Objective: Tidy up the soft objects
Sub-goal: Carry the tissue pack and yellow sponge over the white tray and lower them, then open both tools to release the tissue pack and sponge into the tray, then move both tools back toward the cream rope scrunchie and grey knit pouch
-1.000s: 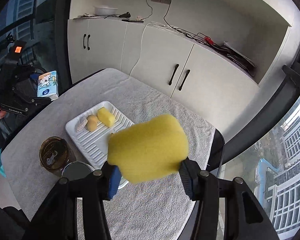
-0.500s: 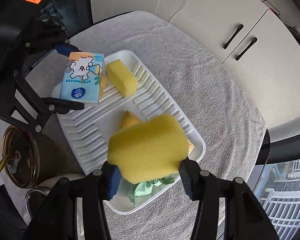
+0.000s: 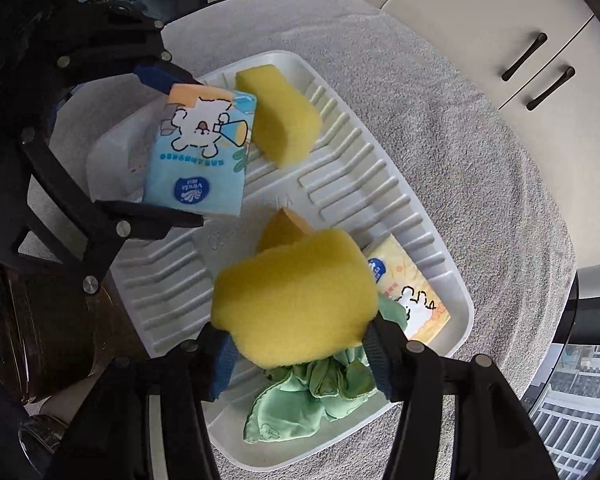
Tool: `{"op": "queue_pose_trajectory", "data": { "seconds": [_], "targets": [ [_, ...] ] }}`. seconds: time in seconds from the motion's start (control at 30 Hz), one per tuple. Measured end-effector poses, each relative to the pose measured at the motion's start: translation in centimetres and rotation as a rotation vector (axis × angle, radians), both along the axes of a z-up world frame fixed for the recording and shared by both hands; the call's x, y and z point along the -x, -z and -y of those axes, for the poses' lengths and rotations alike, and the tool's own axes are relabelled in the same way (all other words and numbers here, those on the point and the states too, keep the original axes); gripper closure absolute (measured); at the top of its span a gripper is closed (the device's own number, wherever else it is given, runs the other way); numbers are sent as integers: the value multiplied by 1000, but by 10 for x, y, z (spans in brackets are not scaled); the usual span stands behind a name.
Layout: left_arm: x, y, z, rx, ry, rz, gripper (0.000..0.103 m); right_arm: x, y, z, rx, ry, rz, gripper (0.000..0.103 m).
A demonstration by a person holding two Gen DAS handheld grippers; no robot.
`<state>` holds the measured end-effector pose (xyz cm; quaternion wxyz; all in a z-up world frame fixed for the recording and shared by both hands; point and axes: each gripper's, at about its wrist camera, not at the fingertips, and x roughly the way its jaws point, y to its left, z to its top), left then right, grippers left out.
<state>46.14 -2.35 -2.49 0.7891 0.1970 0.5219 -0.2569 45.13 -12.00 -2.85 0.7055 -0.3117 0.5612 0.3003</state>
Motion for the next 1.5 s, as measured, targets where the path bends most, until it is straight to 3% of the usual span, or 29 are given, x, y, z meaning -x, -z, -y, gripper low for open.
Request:
{"op": "queue_pose_trajectory", "data": {
  "seconds": [0.1,0.27,0.43,0.67,1.07,1.33,1.5],
  "targets": [
    [-3,-1,-1,28,-20,-8,28,-1,2,-2,0,2,4,39],
    [-2,-1,-3,59,-38,-27,13,0,3,-2,-9,14,13,36],
    [-2,-4,-3,86,-50,-33,7,2,-1,1,-7,23,29,28],
    [0,-17,-11,132,-87,-4,7,4,-14,8,-36,41,58,19],
    [22,-55,-41,229,-139,61,5,26,-69,50,-180,120,138,16],
    [66,-76,-86,302,-238,132,5,73,-106,107,-321,244,210,15],
    [107,-74,-108,321,-280,162,5,116,-110,137,-414,287,229,13]
  ]
}}
